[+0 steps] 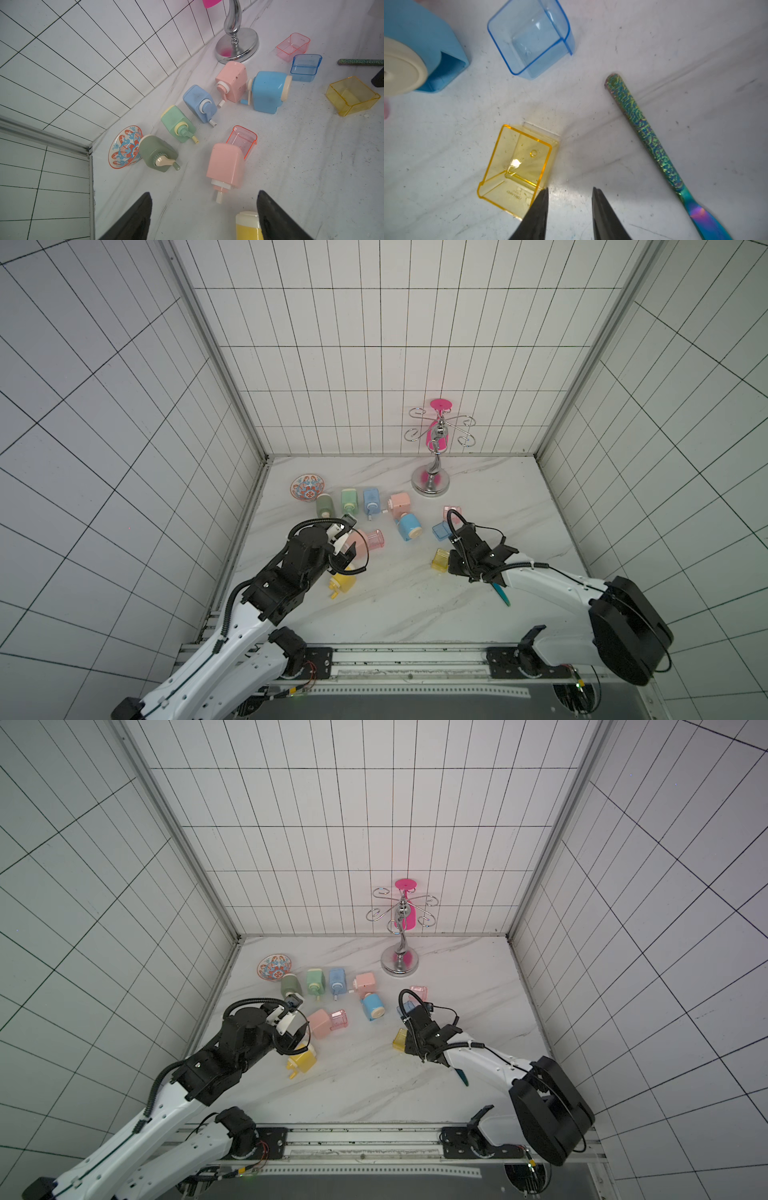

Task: Put the tray back into the pencil sharpener
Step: Pick up the container from the center of the board.

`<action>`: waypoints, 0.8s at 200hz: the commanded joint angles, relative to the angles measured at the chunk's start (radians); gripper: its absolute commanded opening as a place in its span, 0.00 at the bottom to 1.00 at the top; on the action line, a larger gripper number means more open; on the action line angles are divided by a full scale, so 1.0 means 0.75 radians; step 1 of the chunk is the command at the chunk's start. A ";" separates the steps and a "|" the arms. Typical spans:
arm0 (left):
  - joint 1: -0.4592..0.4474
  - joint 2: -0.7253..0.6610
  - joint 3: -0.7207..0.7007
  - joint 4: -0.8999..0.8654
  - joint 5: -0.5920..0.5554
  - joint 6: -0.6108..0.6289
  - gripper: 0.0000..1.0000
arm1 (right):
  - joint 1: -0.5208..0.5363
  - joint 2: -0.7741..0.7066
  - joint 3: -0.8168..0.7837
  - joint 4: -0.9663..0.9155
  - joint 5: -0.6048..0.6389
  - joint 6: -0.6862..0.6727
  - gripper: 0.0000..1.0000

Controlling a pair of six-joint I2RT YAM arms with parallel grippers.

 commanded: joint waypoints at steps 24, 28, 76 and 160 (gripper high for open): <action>-0.001 -0.038 -0.051 0.082 0.020 -0.040 0.80 | -0.008 -0.040 0.041 0.052 0.017 0.061 0.44; -0.003 -0.041 -0.054 0.085 0.023 -0.041 0.80 | -0.009 -0.023 0.048 0.056 0.004 0.067 0.44; -0.002 -0.078 -0.074 0.114 0.040 -0.063 0.80 | -0.008 0.155 0.092 0.131 -0.071 0.110 0.43; -0.002 -0.089 -0.087 0.179 0.032 -0.059 0.80 | -0.007 0.266 0.125 0.102 -0.066 0.043 0.15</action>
